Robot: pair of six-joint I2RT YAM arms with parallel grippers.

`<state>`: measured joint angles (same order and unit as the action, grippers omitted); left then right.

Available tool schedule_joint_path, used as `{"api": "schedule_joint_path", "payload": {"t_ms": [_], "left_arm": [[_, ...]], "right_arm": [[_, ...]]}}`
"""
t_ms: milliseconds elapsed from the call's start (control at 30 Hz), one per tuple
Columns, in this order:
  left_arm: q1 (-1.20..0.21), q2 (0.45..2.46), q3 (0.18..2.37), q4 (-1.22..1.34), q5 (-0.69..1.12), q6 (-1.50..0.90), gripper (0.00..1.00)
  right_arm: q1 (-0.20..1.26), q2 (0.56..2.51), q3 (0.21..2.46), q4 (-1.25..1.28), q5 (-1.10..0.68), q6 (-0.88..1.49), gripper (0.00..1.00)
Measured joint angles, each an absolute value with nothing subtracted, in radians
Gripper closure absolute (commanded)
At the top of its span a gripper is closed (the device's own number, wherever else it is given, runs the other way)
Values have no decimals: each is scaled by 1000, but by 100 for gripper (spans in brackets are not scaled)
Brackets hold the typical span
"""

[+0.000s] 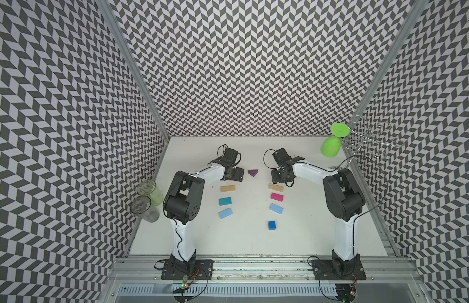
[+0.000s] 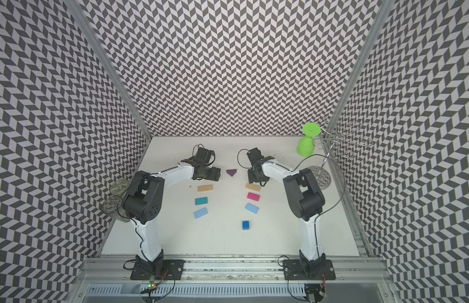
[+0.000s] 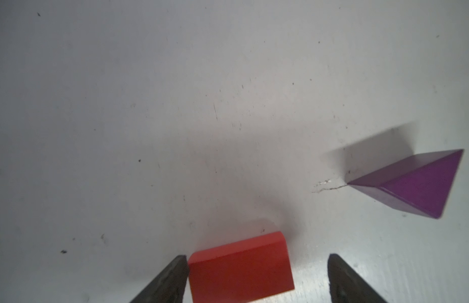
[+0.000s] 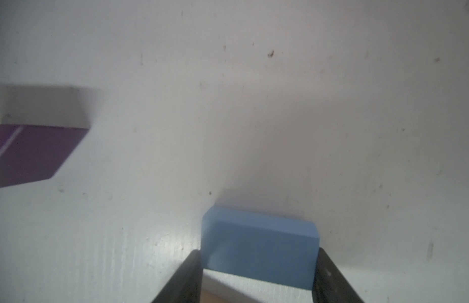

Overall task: Assemble a heart with building blocks
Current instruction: Pick up the building block from the center of the board.

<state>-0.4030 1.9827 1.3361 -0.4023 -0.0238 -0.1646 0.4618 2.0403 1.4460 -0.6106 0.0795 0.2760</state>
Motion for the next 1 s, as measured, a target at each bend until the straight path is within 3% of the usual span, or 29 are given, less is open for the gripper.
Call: {"api": "schedule_joint_path", "payload": {"t_ms": [300,500,733,1000], "left_arm": [[-406,2009,1355,-456,-52,-200,19],[-408,2011,1362,-476,-63,-215,47],[-414,2014,1372,-491,-71,-192,50],[-445,1999,1351,-456,-30,7,50]], "right_arm": [[455,2028,1421,-587,78,270,66],[455,2027,1420,-585,78,269,66],[443,2027,1420,-582,77,250,67],[415,1964,1357,-558,80,150,68]]}}
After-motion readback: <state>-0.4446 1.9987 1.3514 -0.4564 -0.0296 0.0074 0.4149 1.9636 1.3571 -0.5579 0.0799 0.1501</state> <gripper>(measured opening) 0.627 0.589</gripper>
